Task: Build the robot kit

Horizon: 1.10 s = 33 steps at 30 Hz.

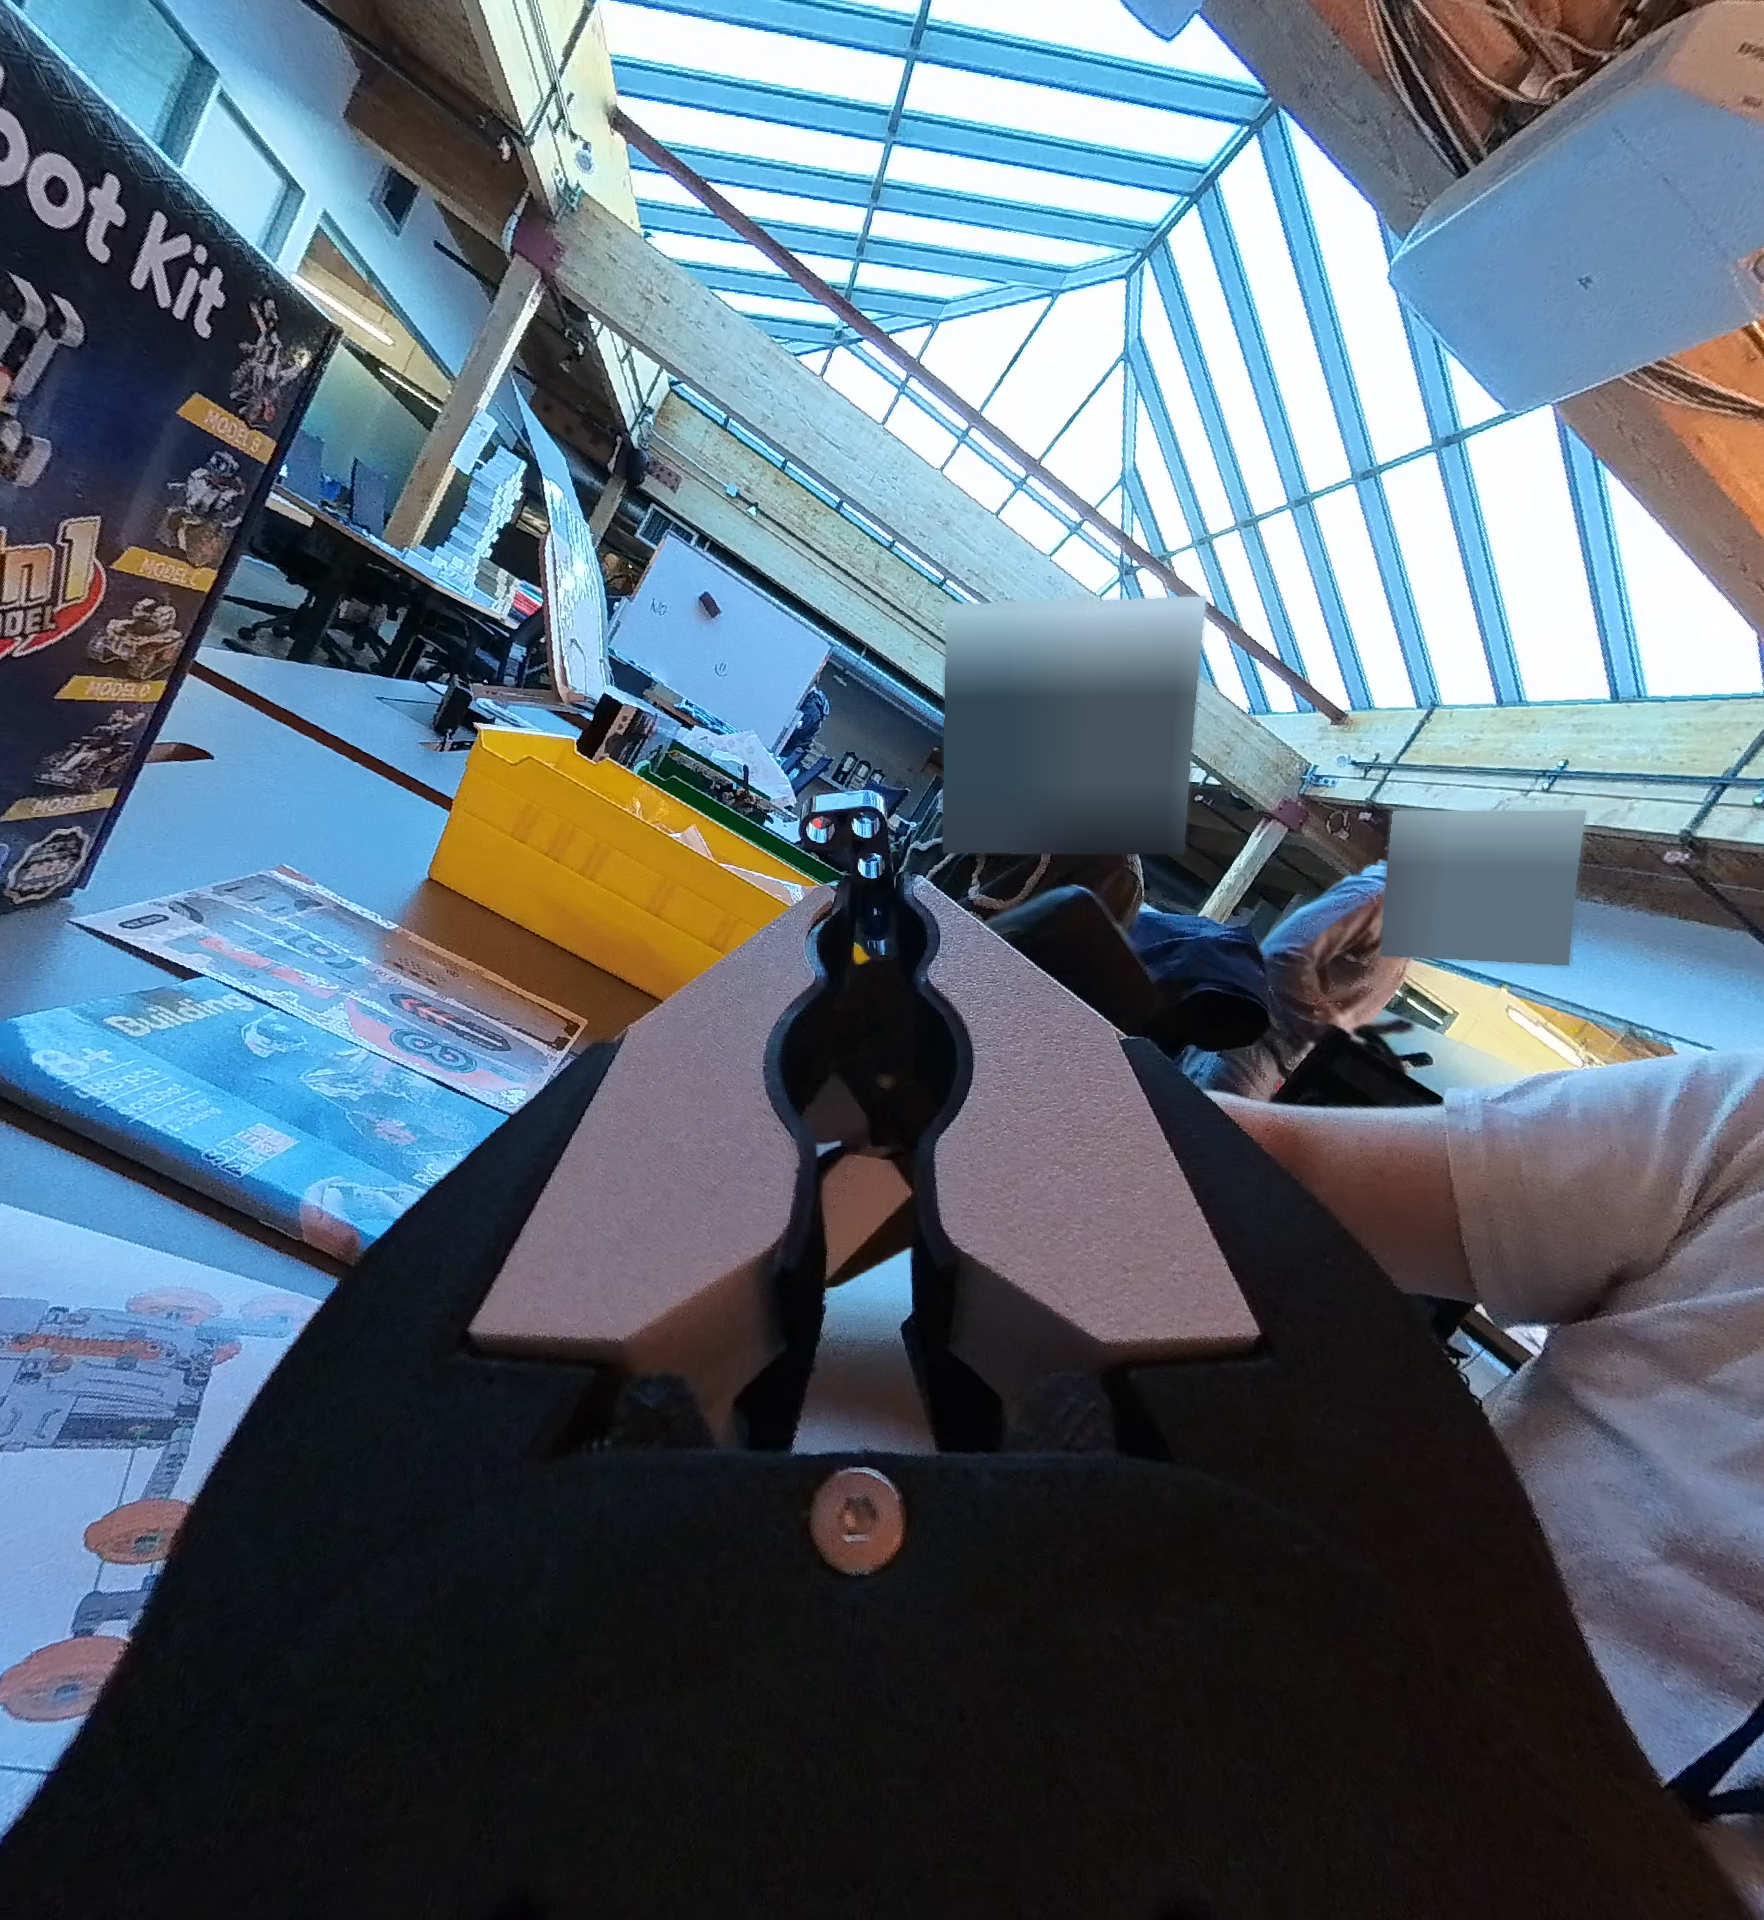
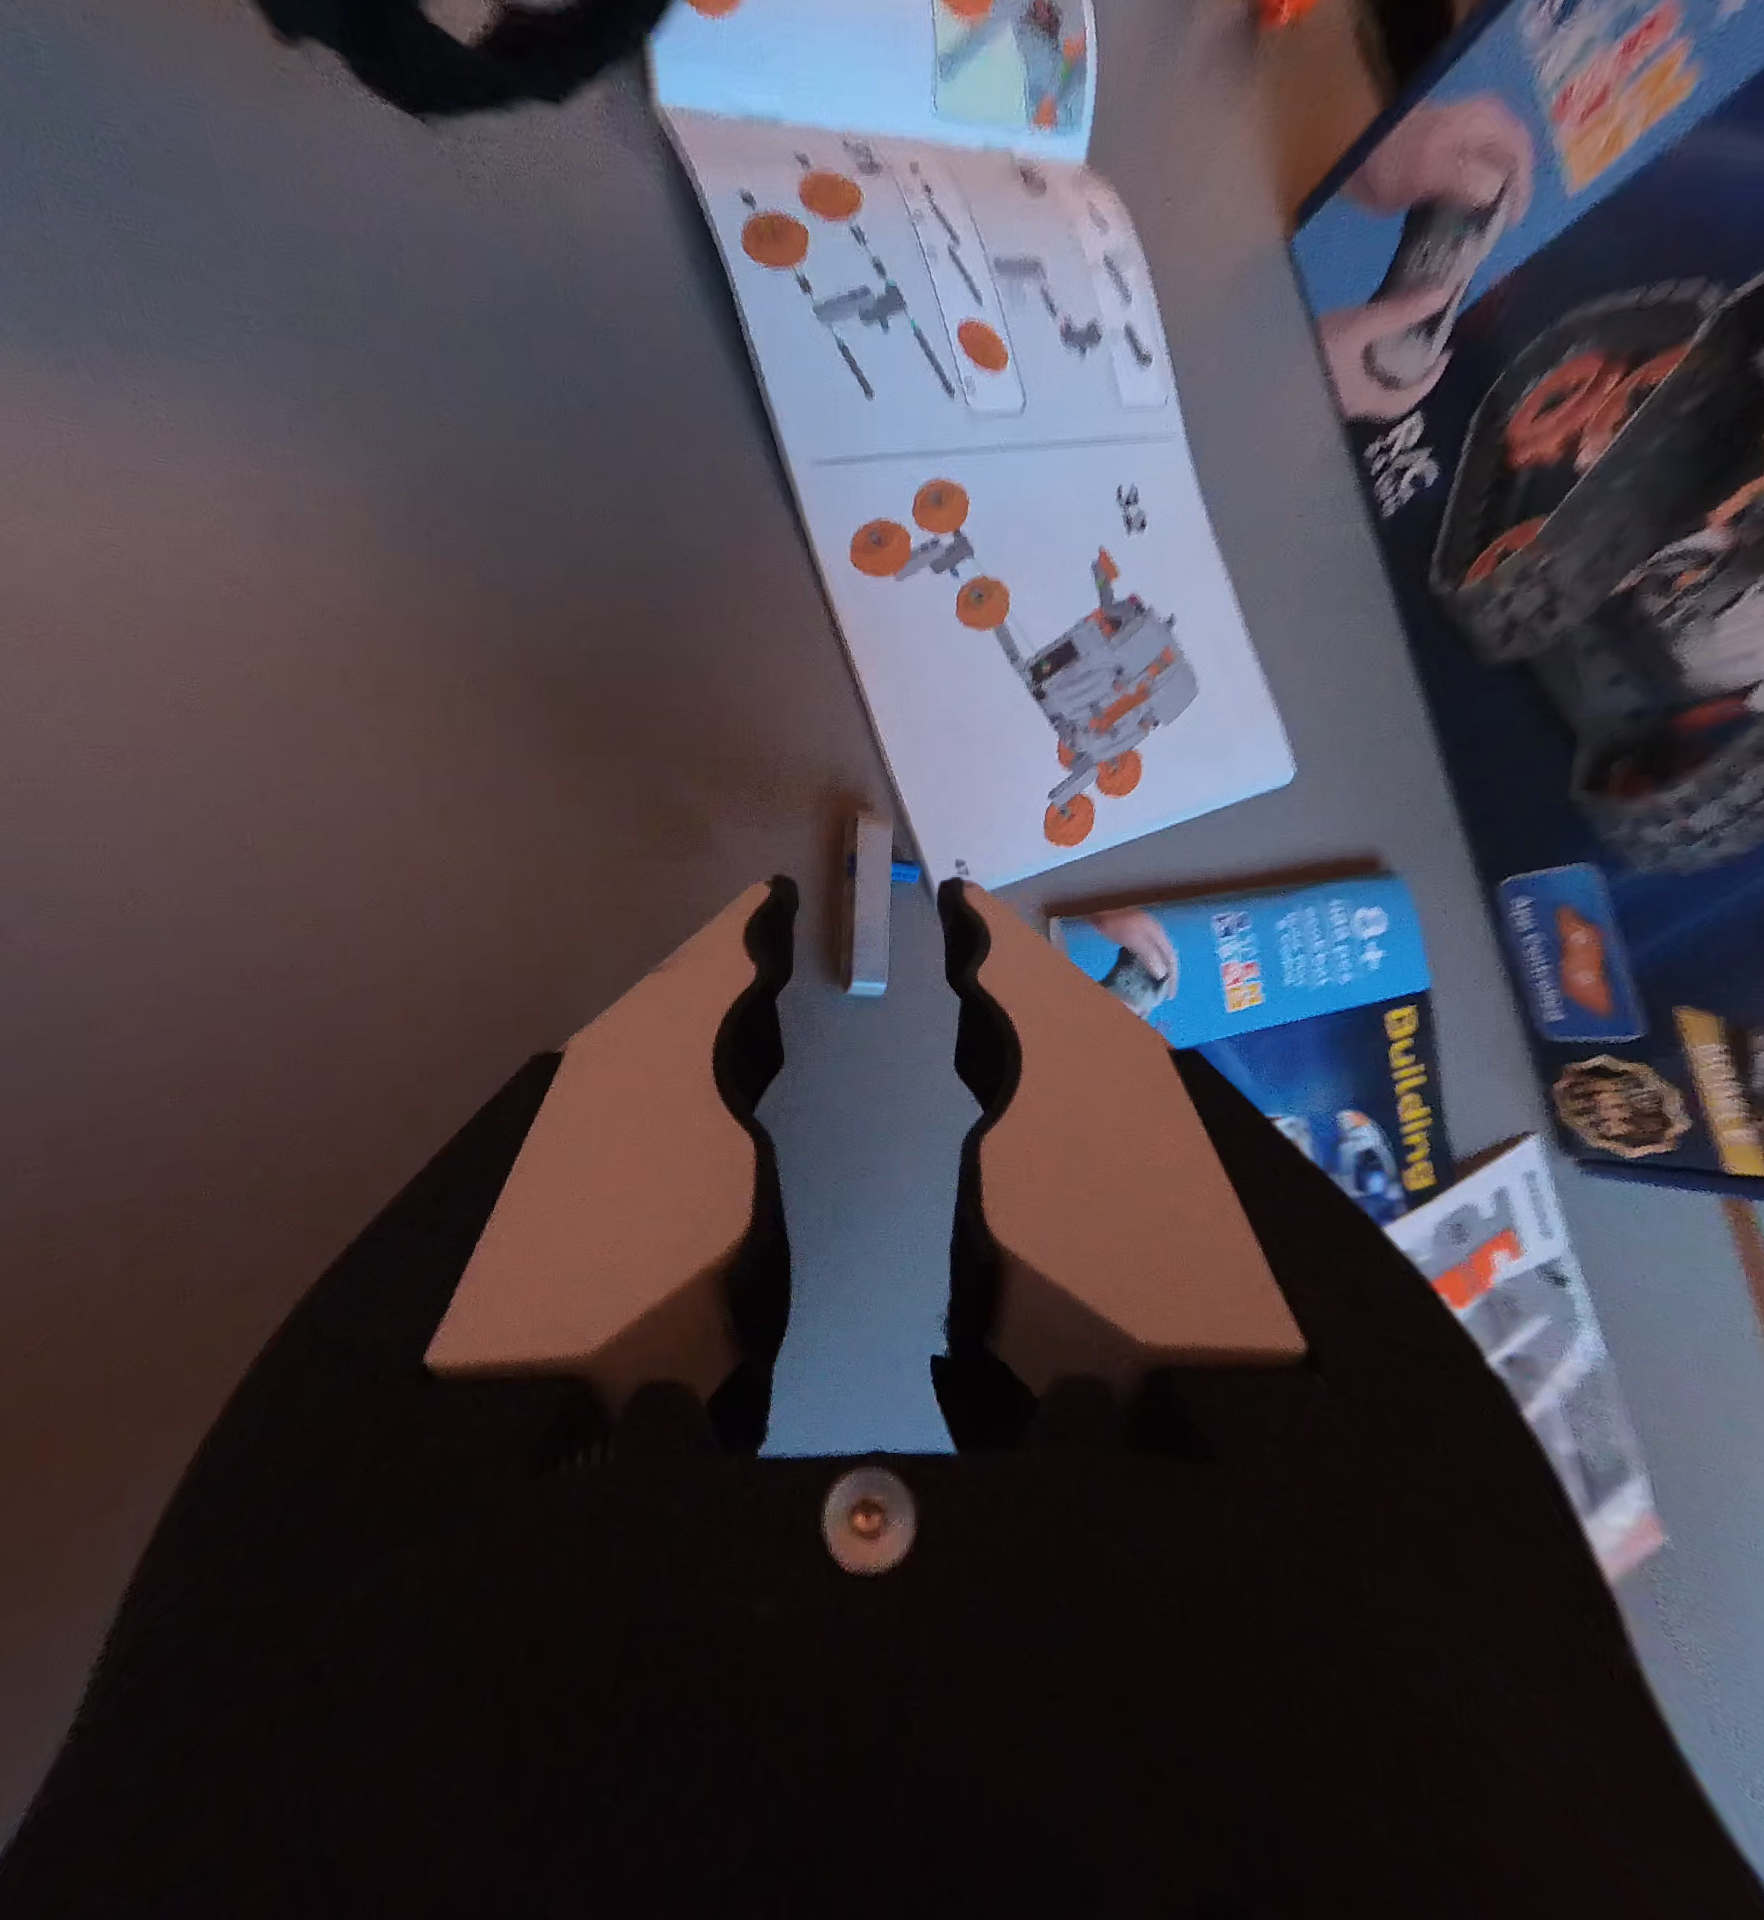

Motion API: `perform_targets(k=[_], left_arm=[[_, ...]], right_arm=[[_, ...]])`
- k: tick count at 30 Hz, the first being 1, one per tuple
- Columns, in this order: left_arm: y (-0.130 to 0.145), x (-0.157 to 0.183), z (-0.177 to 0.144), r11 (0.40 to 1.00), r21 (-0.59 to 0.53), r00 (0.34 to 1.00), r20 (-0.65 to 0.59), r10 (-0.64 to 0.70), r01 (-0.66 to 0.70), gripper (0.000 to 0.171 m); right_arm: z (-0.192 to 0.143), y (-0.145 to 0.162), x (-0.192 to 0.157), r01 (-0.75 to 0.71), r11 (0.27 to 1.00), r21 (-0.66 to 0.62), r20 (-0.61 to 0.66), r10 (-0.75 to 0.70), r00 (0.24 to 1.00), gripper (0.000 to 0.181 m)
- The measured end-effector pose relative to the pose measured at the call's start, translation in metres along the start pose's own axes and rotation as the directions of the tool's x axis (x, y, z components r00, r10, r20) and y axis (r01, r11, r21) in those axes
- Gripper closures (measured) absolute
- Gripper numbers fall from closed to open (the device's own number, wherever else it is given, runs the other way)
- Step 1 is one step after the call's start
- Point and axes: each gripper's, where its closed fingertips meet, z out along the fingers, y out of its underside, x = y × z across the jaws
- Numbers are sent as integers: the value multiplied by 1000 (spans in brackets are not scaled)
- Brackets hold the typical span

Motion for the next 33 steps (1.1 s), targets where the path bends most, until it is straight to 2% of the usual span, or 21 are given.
perform_targets(k=[3,7,9,11,14,16,18,20,21,24,27,28,29,31,33], left_arm=[[1,0,0,1000,-4,1000,4,2,-2,168],[1,-1,0,1000,-16,1000,8,3,-3,168],[1,-3,-1,1000,-19,1000,16,4,-4,168],[0,-4,-2,1000,-13,1000,16,-2,2,168],[-2,-7,-4,1000,-1,1000,27,-8,8,168],[-3,-6,-5,1000,11,1000,14,-22,22,169],[-9,-3,-6,998,48,999,-7,-34,35,168],[-14,0,-7,996,82,998,-38,-42,45,168],[-15,1,-7,994,93,998,-49,-46,51,168],[-20,5,-5,988,138,995,-88,-56,67,168],[-24,14,-2,978,187,986,-158,-60,90,168],[-25,14,-1,975,201,985,-162,-66,98,167],[-25,15,0,971,214,983,-169,-75,111,168],[-27,11,0,957,256,983,-158,-96,135,168],[-31,9,1,947,291,984,-151,-93,134,168]], right_arm=[[8,5,1,-173,985,-17,82,174,981,152],[15,12,-3,-344,935,-87,184,355,917,149],[15,14,-1,-360,926,-111,187,376,908,152],[15,15,-2,-352,925,-142,191,374,907,174],[13,14,-5,-287,948,-136,187,309,933,175],[4,-1,-6,-361,932,-37,237,359,903,175],[-22,-36,0,-546,827,133,388,463,797,175],[-60,-72,10,-691,668,275,586,453,672,174],[-77,-84,16,-749,587,307,666,430,610,174],[-111,-115,32,-885,371,281,861,311,404,175],[-143,-137,55,-988,108,115,993,-16,114,176],[-148,-136,60,-997,59,45,992,-124,38,176],[-145,-134,62,-1000,31,-2,984,-178,-7,176],[-135,-133,60,-995,29,-92,969,-225,-97,176],[-133,-134,55,-988,60,-144,954,-259,-154,176]])
